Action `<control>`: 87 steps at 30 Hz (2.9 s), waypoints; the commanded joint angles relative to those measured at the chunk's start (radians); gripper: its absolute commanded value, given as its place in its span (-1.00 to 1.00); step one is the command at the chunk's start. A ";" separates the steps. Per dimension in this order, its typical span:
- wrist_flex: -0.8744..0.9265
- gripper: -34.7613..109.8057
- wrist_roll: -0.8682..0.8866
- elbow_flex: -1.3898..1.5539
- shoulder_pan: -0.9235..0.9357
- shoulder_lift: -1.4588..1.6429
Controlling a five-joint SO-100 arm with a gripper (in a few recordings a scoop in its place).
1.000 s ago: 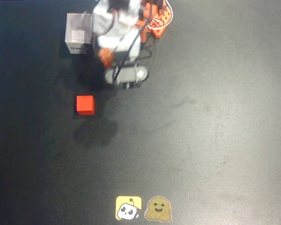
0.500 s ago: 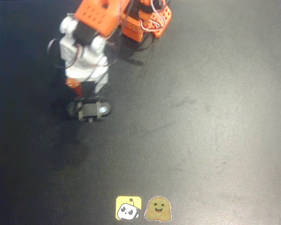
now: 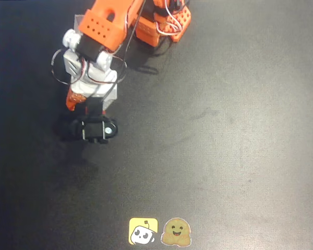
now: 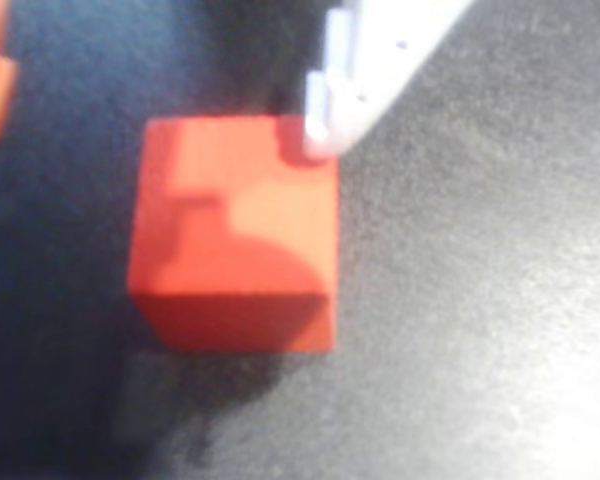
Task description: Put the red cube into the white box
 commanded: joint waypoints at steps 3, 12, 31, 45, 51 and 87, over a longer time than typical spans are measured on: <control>-0.026 -0.16 0.025 -0.043 -0.028 -0.029; -0.091 -0.15 0.038 -0.026 -0.043 -0.091; -0.124 -0.52 0.164 0.012 -0.018 -0.140; 0.330 -0.52 0.726 -0.041 0.341 0.239; 0.492 -0.52 0.742 -0.023 0.534 0.359; 0.423 -0.52 0.327 0.026 0.724 0.413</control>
